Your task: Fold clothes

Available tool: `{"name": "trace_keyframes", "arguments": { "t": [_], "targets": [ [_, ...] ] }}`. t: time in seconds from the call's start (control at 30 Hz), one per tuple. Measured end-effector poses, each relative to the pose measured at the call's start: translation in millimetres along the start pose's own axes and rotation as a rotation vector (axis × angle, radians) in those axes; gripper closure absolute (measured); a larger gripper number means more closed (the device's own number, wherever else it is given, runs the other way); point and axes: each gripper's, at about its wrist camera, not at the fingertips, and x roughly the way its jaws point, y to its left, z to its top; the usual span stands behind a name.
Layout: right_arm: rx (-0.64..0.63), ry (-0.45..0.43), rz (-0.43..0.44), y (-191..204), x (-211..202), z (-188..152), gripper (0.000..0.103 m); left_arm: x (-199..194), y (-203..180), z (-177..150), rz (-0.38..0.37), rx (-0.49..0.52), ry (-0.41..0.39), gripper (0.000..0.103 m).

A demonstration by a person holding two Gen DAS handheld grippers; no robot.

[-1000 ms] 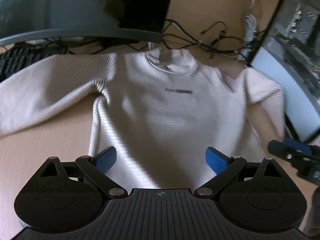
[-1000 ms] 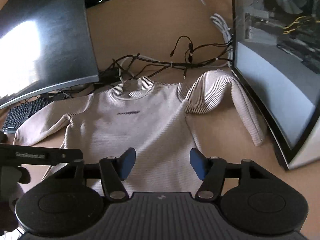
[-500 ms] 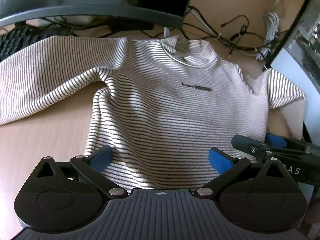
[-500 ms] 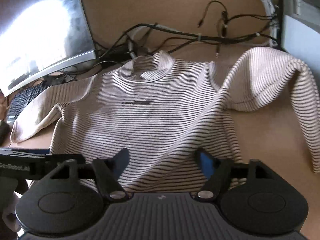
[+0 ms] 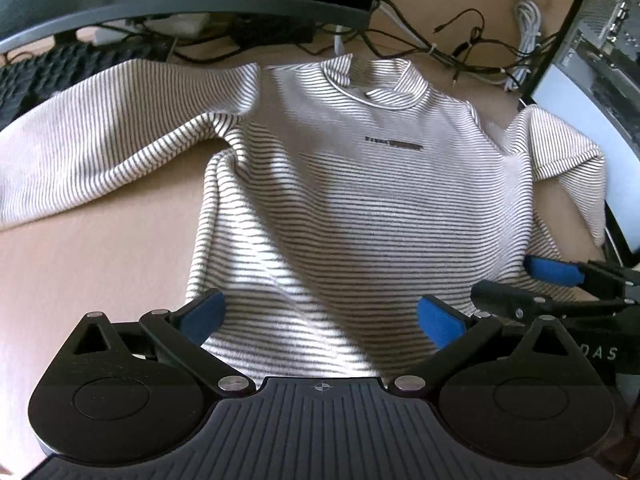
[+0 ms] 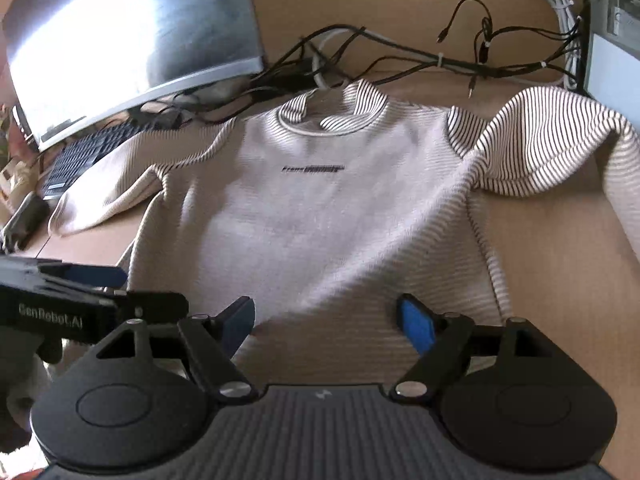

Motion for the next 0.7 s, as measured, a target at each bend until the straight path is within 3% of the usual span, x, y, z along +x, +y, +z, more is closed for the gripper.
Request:
{"name": "trace_keyframes", "arguments": {
  "t": [0.23, 0.33, 0.5, 0.63, 0.7],
  "targets": [
    [0.026, 0.044, -0.032, 13, -16, -17, 0.024, -11, 1, -8, -0.001, -0.03, -0.017, 0.0],
    [0.118, 0.049, -0.064, 4, -25, -8, 0.037, -24, 4, 3, -0.071, -0.077, -0.013, 0.0],
    [0.292, -0.129, -0.169, -26, -74, 14, 0.039, -52, -19, 14, -0.178, 0.012, -0.06, 0.0],
    [0.511, -0.27, -0.18, -58, -101, 33, 0.04, -50, -29, 10, -0.232, -0.022, 0.042, 0.0],
    [0.602, -0.315, -0.181, -74, -101, 40, 0.04, -57, -34, 9, -0.241, -0.009, 0.045, 0.0]
  ]
}}
